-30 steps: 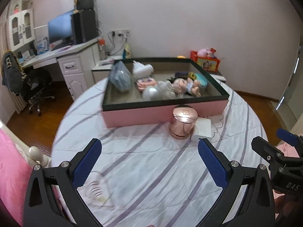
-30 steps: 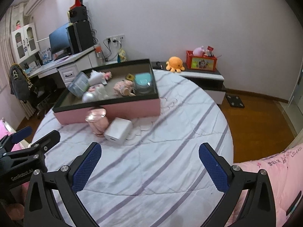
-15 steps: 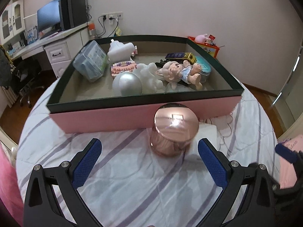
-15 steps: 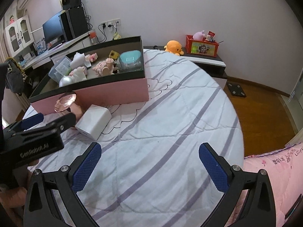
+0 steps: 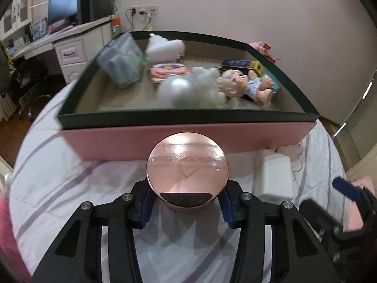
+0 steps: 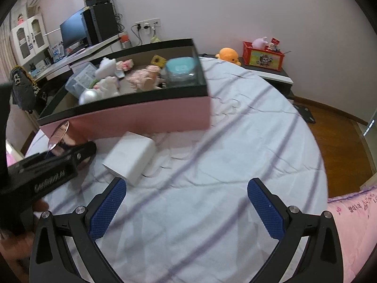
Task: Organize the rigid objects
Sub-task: 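Grasp the rose-gold cup with the left tool while the right tool grasps the white box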
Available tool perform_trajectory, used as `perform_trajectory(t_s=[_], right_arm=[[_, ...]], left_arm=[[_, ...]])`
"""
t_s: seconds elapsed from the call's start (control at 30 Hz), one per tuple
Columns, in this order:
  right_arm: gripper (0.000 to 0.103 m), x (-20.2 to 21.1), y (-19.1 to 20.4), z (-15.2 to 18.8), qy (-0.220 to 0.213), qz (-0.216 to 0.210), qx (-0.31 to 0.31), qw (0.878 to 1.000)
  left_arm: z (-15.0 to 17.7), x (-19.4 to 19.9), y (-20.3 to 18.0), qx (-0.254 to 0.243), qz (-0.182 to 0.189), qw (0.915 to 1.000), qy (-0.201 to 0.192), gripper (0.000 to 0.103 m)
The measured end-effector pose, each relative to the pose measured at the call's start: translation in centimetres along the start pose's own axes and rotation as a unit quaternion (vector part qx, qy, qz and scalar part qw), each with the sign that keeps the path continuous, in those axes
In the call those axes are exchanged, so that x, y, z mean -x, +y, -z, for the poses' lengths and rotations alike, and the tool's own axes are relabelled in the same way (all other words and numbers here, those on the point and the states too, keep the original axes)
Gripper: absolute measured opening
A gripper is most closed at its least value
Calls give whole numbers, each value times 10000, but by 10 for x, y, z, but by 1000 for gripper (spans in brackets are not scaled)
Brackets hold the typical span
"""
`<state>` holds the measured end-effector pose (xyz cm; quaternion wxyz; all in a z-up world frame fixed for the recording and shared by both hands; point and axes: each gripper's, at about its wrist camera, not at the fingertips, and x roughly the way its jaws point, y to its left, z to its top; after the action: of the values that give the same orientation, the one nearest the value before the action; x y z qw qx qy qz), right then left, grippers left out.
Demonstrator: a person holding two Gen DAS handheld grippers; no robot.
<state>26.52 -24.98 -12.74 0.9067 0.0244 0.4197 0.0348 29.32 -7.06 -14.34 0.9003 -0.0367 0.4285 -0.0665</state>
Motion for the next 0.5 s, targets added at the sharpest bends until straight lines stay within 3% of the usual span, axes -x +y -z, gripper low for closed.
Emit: perform_trajectory(t_s=[0.37, 0.5], right_arm=[[103, -37, 48, -16, 182, -136, 189, 9996], [75, -42, 59, -14, 149, 190, 405, 9989]], left_arm=[[15, 21, 44, 167, -410, 9990, -65, 47], [17, 22, 46, 152, -409, 9990, -74, 47]])
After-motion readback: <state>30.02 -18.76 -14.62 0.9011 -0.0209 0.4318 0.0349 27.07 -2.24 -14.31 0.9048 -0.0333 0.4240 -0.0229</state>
